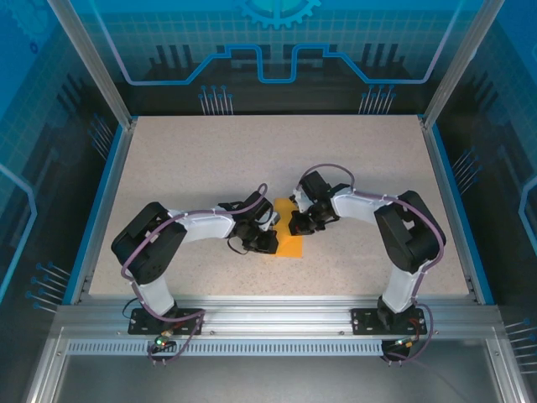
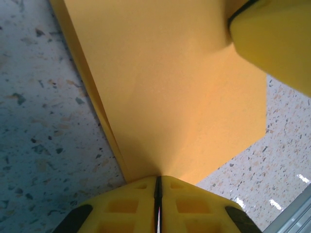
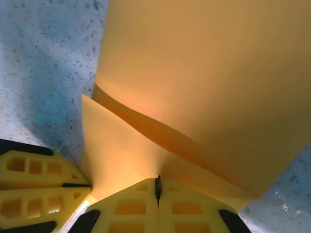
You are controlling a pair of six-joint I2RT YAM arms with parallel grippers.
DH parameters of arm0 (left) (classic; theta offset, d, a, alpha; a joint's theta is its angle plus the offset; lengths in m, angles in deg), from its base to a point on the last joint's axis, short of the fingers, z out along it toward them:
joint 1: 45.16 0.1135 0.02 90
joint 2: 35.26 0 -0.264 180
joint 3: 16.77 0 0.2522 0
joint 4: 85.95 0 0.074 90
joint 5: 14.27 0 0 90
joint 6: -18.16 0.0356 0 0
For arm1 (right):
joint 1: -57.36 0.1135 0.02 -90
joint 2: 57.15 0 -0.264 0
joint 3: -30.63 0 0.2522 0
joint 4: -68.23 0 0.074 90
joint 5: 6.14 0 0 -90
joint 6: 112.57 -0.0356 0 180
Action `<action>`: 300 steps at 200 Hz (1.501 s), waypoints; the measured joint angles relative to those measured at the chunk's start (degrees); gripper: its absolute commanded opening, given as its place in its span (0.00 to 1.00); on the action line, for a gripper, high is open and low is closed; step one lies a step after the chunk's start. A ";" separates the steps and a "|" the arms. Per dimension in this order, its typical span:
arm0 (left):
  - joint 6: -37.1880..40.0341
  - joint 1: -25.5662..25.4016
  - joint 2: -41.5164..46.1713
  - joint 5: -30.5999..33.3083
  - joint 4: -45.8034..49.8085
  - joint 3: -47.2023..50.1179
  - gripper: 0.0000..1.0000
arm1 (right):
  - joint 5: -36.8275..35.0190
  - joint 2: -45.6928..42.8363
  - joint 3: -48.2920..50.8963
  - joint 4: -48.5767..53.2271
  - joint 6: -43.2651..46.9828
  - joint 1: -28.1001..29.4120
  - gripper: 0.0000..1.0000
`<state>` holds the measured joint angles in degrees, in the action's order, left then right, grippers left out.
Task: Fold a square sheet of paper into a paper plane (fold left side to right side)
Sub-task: Fold the triangle a second time at the center of the table.
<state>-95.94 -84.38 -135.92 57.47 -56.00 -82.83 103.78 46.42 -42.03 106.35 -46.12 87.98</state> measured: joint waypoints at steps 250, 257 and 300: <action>-1.49 -0.42 -7.61 -3.41 2.86 -9.92 0.12 | 0.00 2.69 -1.66 1.57 0.72 0.11 0.00; -1.51 -0.42 -7.74 -3.41 2.84 -9.92 0.12 | 0.00 2.71 -1.68 1.57 0.74 0.11 0.00; -1.73 -0.42 -7.72 -2.99 2.82 -9.90 0.12 | -0.02 2.78 -1.81 1.79 1.11 0.00 0.00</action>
<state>-97.67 -84.80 -143.64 54.48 -53.18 -92.73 103.76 49.19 -43.84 108.14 -45.00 87.98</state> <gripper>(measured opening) 0.120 0.044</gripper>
